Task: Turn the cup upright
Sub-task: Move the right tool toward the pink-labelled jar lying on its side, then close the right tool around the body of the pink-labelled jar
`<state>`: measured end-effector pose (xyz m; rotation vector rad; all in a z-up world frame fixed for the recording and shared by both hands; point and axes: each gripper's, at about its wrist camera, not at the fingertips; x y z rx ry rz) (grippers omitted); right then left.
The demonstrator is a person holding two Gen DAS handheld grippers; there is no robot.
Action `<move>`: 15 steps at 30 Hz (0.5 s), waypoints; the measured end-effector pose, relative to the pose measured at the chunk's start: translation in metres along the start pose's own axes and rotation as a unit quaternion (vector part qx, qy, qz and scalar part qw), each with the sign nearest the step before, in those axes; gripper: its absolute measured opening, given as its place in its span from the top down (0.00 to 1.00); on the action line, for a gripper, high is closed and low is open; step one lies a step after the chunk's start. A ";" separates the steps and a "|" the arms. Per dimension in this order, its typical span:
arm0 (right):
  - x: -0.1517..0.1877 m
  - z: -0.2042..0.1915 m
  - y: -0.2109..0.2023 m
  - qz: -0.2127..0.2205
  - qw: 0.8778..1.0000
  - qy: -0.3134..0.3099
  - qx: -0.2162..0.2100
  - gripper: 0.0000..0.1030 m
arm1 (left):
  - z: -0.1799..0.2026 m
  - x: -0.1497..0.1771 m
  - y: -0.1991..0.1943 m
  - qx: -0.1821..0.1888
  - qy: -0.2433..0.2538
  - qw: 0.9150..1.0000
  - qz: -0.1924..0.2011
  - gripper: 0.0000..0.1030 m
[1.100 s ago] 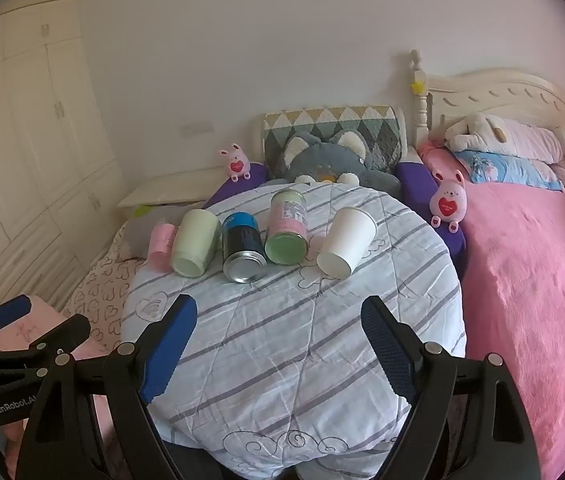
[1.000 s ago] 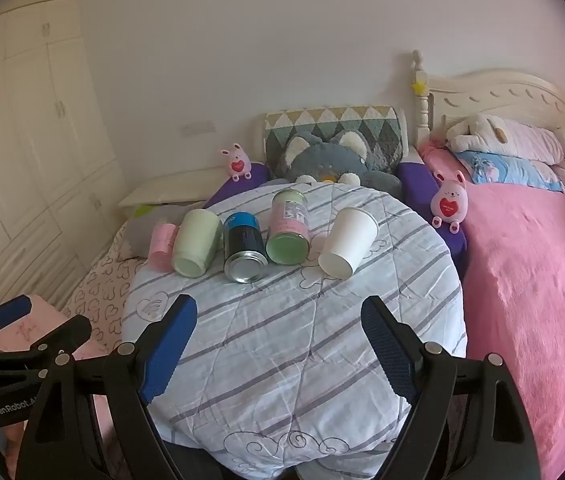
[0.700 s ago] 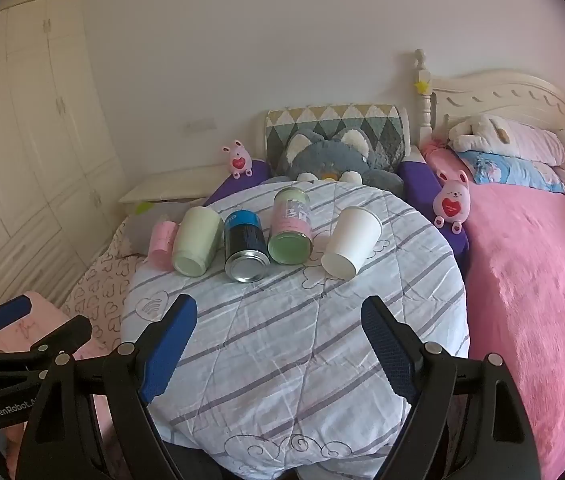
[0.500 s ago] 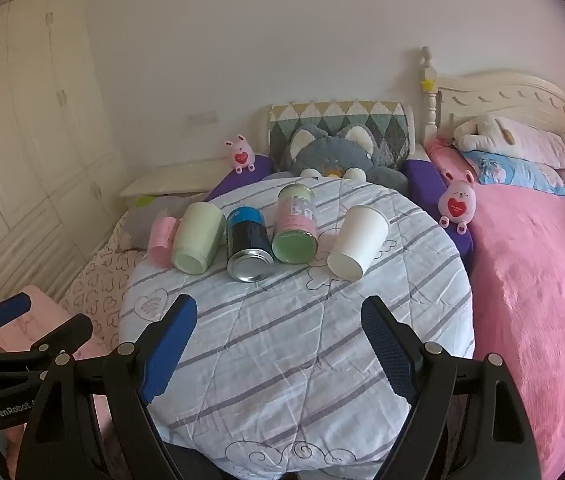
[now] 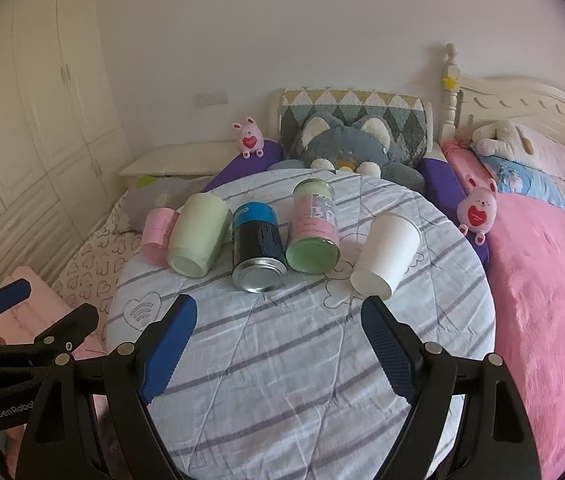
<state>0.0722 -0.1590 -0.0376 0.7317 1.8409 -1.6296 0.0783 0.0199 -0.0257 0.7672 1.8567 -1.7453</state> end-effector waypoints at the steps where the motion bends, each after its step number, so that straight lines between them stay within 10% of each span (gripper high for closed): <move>1: -0.002 0.000 0.004 -0.002 1.000 -0.001 0.000 0.17 | -0.001 -0.002 0.004 0.000 -0.001 1.000 -0.001 0.00; 15: -0.041 0.005 0.072 -0.036 0.999 -0.005 0.016 0.17 | -0.013 -0.032 0.062 -0.012 -0.014 1.000 -0.014 0.00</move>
Point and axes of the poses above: each gripper's, at about its wrist camera, not at the fingertips, and y roughly the way its jaws point, z to its right, x to its underside, and after that the axes turned 3 degrees about -z, right-handed
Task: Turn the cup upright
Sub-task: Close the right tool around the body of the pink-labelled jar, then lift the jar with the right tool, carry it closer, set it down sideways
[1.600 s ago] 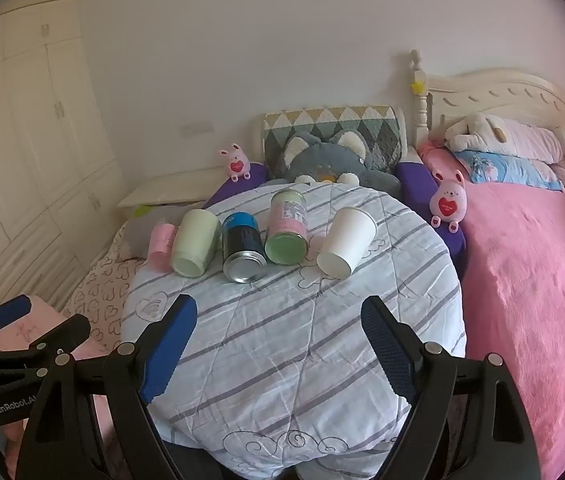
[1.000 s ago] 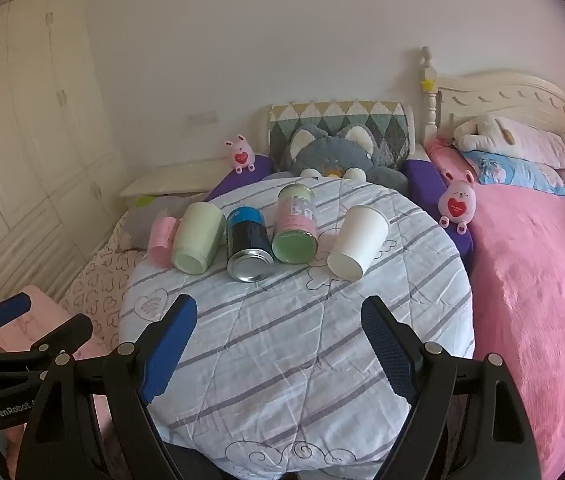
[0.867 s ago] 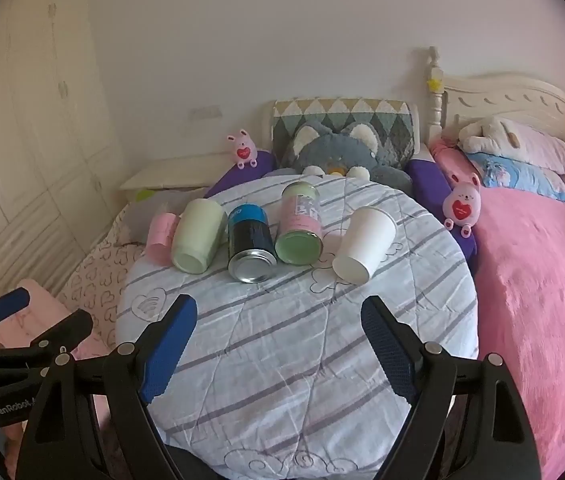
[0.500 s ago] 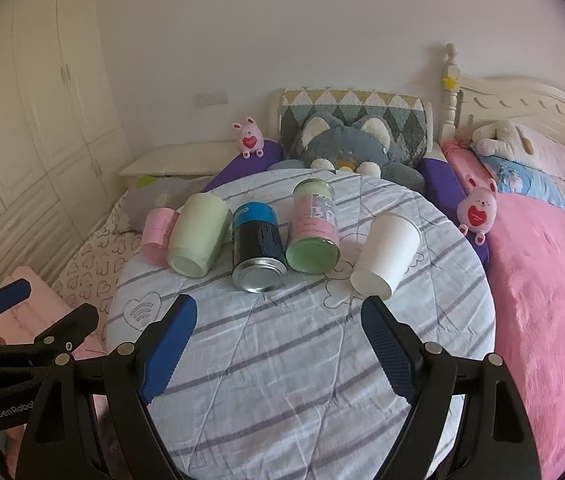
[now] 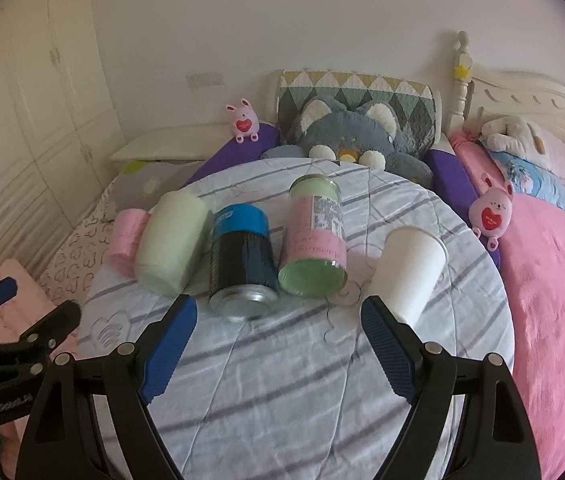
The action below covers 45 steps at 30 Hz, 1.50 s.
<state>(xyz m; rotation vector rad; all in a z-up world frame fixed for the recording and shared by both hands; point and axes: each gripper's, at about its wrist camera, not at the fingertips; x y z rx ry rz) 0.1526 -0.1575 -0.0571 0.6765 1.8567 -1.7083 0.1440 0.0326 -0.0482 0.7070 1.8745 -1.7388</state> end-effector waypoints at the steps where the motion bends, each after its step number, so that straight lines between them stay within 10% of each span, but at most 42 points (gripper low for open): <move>1: -0.005 0.001 0.006 -0.003 1.000 0.000 0.002 0.17 | 0.000 -0.003 0.004 -0.001 -0.001 1.000 -0.001 0.00; 25: -0.066 0.024 0.154 -0.142 0.989 0.003 0.036 0.24 | 0.009 -0.024 0.049 0.025 0.008 1.000 -0.017 0.00; 45: -0.046 0.014 0.033 -0.073 0.997 0.017 -0.031 0.31 | -0.002 0.010 -0.026 0.015 0.001 1.000 0.020 0.00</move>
Point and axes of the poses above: each gripper's, at about its wrist camera, not at the fingertips, and y roughly the way its jaws point, z to its right, x to its underside, and after that the axes turned 3 degrees about -z, right-handed
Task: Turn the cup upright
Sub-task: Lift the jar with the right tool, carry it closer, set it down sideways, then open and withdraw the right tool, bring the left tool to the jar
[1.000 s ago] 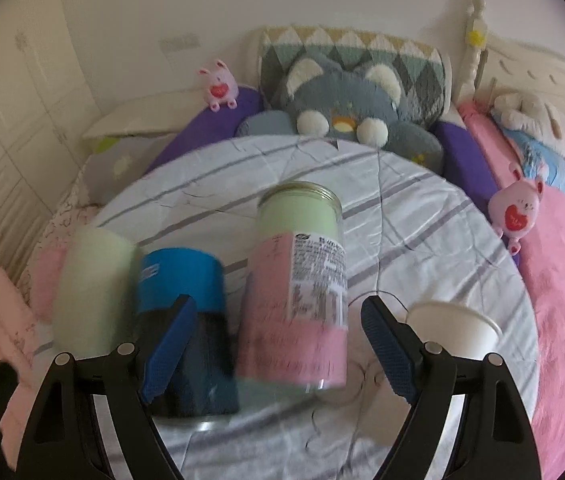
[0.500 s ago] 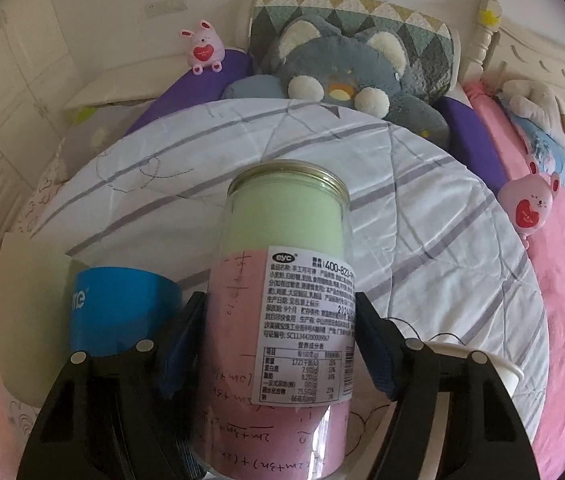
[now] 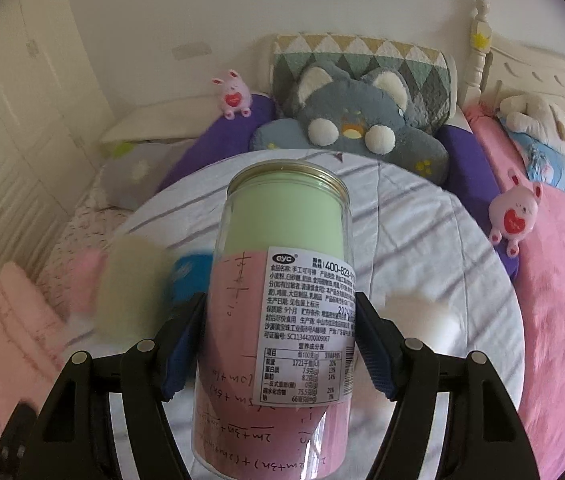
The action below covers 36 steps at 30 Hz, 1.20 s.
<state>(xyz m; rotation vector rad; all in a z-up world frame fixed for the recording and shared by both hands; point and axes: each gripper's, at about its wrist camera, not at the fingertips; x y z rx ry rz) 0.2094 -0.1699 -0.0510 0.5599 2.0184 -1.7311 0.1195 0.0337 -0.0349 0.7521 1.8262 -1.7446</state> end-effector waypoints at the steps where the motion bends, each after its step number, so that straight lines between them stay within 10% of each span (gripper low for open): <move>1: 0.013 -0.001 -0.006 -0.002 1.000 0.002 -0.005 0.31 | 0.000 0.006 -0.005 -0.001 0.000 1.000 -0.001 0.00; 8: 0.115 -0.020 -0.003 -0.059 0.997 0.020 -0.043 0.31 | 0.002 0.047 -0.026 0.008 0.004 1.000 -0.021 0.00; 16: 0.135 -0.025 0.020 -0.066 0.996 0.038 -0.039 0.19 | 0.008 0.068 -0.043 -0.005 0.003 0.999 -0.032 0.00; 36: 0.167 0.001 -0.146 0.123 0.992 0.036 0.012 0.18 | 0.030 0.079 -0.099 0.005 -0.003 1.000 -0.001 0.00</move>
Point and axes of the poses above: each gripper's, at about its wrist camera, not at the fingertips, and y roughly the way its jaws point, z to its right, x to its underside, and after that the axes turned 3 degrees about -z, right-handed
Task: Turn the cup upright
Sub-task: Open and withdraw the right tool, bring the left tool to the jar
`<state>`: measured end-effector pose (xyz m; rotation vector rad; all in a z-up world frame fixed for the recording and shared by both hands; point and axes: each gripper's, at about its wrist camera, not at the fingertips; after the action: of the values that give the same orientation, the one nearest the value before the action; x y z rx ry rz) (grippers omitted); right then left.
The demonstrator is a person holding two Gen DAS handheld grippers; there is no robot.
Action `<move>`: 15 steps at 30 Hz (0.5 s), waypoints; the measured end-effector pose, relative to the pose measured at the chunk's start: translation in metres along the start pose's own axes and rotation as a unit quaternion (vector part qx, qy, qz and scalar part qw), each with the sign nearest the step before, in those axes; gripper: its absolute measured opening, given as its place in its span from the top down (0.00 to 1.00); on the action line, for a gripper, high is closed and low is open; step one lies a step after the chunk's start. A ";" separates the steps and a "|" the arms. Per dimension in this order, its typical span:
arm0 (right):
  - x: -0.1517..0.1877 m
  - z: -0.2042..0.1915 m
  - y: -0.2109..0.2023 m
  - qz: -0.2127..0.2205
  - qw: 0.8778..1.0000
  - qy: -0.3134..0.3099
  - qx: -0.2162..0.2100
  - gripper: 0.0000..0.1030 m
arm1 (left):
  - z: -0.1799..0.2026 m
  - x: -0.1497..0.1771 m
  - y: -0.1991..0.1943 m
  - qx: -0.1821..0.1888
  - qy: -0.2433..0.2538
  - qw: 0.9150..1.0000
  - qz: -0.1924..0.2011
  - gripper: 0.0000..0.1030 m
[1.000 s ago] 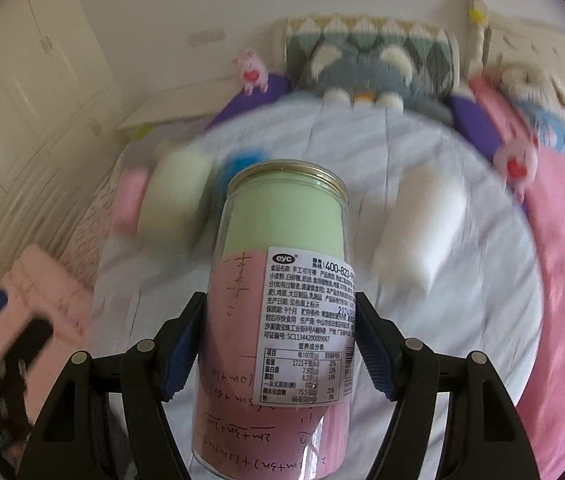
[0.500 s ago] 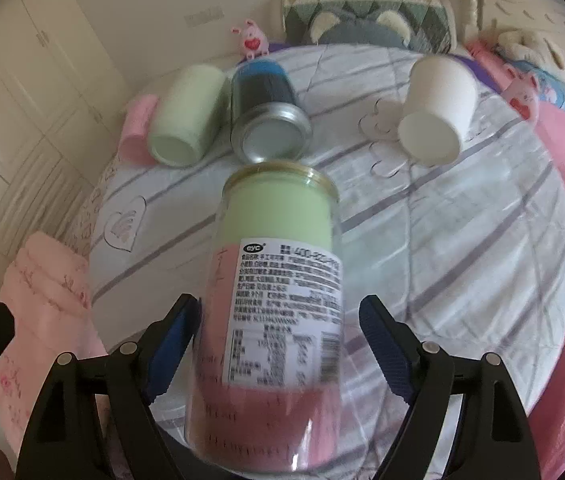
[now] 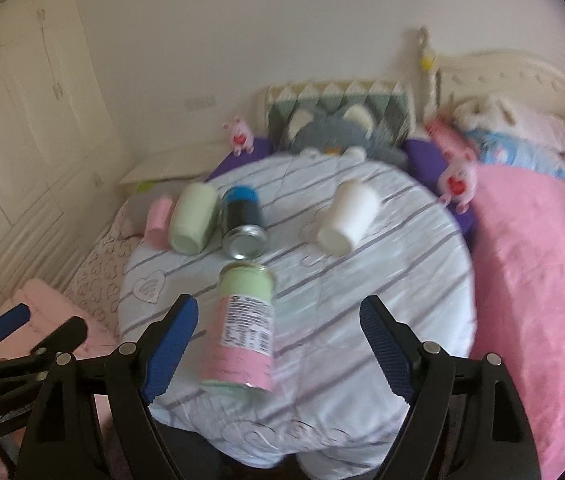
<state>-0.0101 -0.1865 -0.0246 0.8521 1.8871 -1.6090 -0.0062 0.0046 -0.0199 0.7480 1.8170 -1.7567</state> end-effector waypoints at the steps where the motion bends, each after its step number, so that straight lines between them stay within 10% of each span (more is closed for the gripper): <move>1: 0.003 0.003 -0.005 0.004 1.000 0.001 0.003 0.18 | 0.003 0.002 0.000 0.001 0.001 1.000 -0.003 0.00; 15: 0.026 0.036 -0.011 -0.006 0.999 0.033 -0.002 0.18 | 0.024 0.014 -0.001 0.002 0.013 1.000 -0.019 0.00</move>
<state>-0.0360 -0.2202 -0.0419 0.9050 1.9443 -1.6008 -0.0172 -0.0185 -0.0299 0.7445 1.8572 -1.7834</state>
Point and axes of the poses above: each gripper's, at about its wrist camera, not at the fingertips, and y roughly the way its jaws point, z to its right, x to its underside, and after that the axes turned 3 degrees about -z, right-handed
